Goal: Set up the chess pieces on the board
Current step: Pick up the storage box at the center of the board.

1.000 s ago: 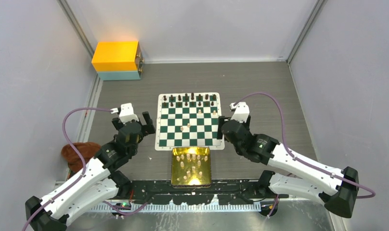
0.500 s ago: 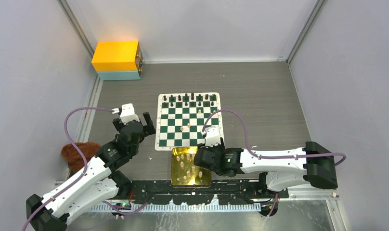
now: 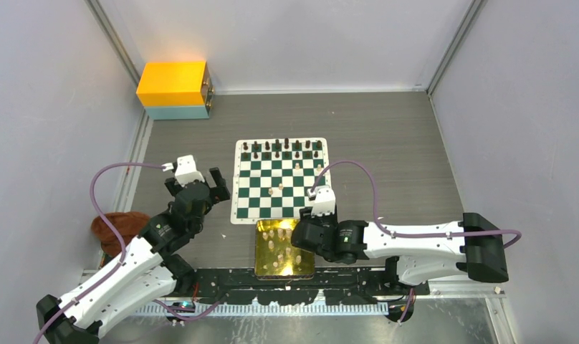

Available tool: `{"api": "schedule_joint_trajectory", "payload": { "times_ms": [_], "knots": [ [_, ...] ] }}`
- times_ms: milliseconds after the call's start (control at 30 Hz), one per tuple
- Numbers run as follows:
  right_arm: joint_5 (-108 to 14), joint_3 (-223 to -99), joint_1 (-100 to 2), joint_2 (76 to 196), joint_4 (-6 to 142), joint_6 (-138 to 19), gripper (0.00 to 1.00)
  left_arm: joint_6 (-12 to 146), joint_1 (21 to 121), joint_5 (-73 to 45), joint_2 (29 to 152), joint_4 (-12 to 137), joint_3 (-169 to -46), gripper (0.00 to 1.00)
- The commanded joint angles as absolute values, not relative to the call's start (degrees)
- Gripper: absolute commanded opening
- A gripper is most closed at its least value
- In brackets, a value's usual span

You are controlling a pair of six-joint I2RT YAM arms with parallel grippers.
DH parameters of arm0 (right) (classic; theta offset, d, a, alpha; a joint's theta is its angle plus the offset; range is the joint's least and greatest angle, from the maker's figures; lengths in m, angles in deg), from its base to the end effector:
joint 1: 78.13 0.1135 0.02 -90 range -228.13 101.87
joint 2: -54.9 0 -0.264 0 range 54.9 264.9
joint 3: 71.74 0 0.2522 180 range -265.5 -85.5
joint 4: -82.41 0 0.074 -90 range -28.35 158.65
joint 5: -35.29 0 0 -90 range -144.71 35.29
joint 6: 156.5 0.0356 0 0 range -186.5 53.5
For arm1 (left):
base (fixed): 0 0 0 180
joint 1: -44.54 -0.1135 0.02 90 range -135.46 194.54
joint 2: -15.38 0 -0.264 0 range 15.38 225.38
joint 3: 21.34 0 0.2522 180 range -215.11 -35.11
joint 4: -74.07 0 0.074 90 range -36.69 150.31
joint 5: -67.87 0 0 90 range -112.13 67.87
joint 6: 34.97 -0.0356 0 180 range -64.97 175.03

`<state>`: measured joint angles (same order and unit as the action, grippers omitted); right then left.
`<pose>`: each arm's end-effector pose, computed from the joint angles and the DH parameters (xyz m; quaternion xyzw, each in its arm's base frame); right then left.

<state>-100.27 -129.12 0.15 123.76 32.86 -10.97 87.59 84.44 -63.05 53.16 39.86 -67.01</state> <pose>0.0695 0.2101 0.2230 -0.0811 0.8943 0.0651 0.4353 0.1313 -0.0794 0.2651 -0.1331 0.8061 -0.0526 0.5742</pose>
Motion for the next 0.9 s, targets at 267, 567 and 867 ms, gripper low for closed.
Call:
{"api": "schedule_joint_trajectory", "payload": {
  "times_ms": [267,567,867],
  "knots": [
    [-100.3,-123.7,-2.2,122.8,39.0,-6.4,0.53,88.5,84.6,-64.2,53.2,41.5,-67.7,0.99],
    [-95.7,-121.2,-5.1,124.7,44.8,-8.3,0.51,88.9,84.6,-63.9,54.5,43.0,-67.1,0.99],
    [-93.7,-121.0,-7.4,126.6,46.3,-9.3,0.39,89.0,84.5,-64.0,54.9,44.1,-66.3,0.99]
  ]
}}
